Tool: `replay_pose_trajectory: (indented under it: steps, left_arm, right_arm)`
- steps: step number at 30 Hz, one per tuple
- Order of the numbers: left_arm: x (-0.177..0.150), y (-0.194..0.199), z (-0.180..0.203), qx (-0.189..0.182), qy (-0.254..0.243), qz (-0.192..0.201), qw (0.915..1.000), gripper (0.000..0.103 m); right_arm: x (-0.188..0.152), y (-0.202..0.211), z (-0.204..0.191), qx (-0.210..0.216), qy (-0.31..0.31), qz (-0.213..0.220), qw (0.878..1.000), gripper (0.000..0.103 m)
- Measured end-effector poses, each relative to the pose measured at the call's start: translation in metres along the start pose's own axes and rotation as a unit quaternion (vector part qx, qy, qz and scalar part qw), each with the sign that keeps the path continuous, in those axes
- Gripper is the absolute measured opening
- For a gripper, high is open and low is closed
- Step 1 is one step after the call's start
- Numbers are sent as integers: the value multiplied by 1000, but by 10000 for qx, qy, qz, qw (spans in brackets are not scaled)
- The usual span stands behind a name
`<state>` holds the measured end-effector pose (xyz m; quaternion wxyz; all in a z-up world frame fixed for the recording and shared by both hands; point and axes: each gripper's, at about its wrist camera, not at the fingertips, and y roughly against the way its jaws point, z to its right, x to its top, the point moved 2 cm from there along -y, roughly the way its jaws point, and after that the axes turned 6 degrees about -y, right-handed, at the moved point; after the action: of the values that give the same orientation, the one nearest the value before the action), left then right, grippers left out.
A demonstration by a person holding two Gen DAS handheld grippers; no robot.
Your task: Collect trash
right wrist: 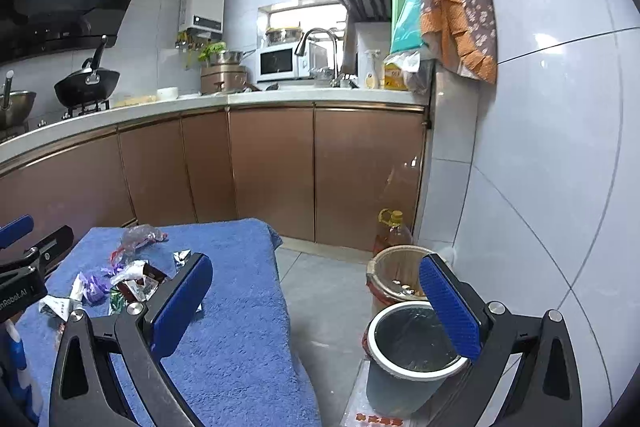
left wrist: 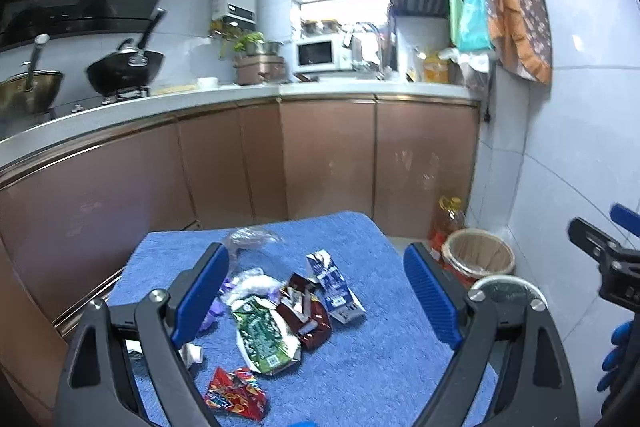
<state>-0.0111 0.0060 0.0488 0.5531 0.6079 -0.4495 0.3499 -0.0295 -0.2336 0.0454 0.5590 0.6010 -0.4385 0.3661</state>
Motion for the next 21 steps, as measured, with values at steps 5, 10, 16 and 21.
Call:
replay_pose_trajectory:
  steps: [5,10,16,21]
  left_arm:
    - [-10,-19,4,-75,-143,-226,9996,89]
    - [-26,-49,-11,-156,-43,-758,9970,89]
    - [-47,-62,-54,12,240,-1171,9928,89]
    - [-73,-56,-111,14,681,-1537,9858,89]
  right_arm:
    - [-4,-27,-6,75,19,-259,9996,103]
    - [-11,-56,-19,405,245,-605,9970,103]
    - [-30,-96,-47,1190,349,-1198,9850,103]
    - [-40,-115,-65,1676,448,-1450,9741,102]
